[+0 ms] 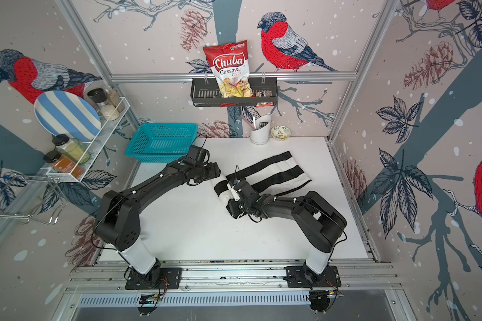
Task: Roll up the pillowcase
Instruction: Roll the pillowcase at the center of the board.
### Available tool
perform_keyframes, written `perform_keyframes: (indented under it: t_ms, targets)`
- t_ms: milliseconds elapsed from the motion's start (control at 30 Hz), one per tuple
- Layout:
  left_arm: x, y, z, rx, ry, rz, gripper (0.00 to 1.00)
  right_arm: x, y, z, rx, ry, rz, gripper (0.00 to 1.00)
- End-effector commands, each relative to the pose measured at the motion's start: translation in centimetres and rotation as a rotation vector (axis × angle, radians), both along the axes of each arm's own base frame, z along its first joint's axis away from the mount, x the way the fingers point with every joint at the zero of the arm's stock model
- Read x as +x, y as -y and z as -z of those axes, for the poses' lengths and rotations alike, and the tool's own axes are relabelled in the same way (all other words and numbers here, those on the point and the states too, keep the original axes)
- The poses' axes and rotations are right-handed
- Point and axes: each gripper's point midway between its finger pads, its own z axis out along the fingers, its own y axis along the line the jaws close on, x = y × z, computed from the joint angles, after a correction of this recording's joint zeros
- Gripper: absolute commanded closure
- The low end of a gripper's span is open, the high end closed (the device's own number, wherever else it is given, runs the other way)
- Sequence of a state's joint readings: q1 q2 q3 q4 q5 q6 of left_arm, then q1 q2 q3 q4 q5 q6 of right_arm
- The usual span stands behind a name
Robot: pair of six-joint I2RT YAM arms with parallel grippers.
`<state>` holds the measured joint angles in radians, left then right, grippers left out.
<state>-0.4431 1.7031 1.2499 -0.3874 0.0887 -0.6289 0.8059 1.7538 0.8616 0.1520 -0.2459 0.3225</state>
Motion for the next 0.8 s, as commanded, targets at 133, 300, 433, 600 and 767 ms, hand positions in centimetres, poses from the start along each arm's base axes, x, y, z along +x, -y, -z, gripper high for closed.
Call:
perform_keyframes:
  t_ms: [133,300,433,600,767]
  targets:
    - [-1.2,3.9,2.6,-0.079,-0.037,0.077,0.30,0.8,1.0,0.0,0.266,-0.273,-0.006,1.00]
    - [-1.2,5.4,6.3,-0.036,-0.110,0.092,0.31,1.5,2.3,0.2,0.299,-0.297,0.042,0.99]
    - [-1.3,5.9,8.5,0.001,-0.148,0.108,0.39,1.8,3.1,0.1,0.269,-0.261,0.096,0.84]
    - [-1.7,6.2,9.2,0.011,-0.155,0.123,0.43,3.3,6.5,-1.3,0.088,-0.071,0.281,0.23]
    - [-1.7,6.3,9.0,0.008,-0.150,0.129,0.43,3.7,9.3,-4.6,-0.201,0.237,0.422,0.19]
